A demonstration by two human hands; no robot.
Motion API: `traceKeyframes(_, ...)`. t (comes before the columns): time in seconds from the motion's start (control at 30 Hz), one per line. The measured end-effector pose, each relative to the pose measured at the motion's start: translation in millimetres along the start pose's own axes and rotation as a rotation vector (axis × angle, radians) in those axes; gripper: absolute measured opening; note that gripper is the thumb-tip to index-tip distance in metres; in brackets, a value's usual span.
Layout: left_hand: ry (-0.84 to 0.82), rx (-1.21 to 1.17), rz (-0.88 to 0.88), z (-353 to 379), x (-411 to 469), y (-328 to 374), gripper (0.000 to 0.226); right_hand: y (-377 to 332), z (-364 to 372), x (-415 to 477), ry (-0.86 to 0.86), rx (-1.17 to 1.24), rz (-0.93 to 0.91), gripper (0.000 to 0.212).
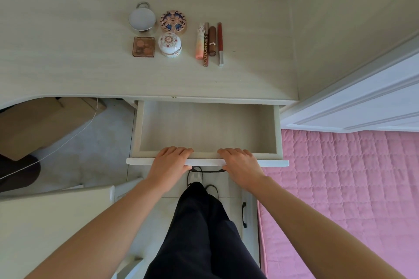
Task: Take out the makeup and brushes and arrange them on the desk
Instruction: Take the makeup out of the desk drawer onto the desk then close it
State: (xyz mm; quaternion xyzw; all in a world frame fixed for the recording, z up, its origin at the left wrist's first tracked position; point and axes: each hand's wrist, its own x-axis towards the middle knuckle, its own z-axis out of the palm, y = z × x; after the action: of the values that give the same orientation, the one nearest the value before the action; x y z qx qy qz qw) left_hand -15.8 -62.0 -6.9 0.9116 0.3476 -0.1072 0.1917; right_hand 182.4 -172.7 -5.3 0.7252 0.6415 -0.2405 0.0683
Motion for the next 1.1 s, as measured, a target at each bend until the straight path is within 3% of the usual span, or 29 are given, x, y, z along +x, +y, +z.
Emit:
traceKeyframes(0.63, 0.006, -0.102, -0.075, -29, 52, -7, 0.045, 16, -29, 43, 0.071, 0.012, 0.034, 0.047)
traceKeyframes(0.83, 0.103, -0.395, -0.195, -38, 39, -3, 0.033, 7, -41, 31, 0.158, 0.227, 0.086, 0.042)
traceKeyframes(0.97, 0.218, -0.709, -0.264, -46, 16, 2, 0.02, 0, -49, 0, 0.296, 0.477, 0.255, 0.025)
traceKeyframes(1.03, 0.272, -0.928, -0.419, -48, 7, 5, 0.011, -4, -49, -11, 0.314, 0.659, 0.426, 0.016)
traceKeyframes(1.1, 0.25, -1.208, -0.702, -45, 2, 4, 0.01, -2, -45, -14, 0.256, 0.831, 0.649, 0.021)
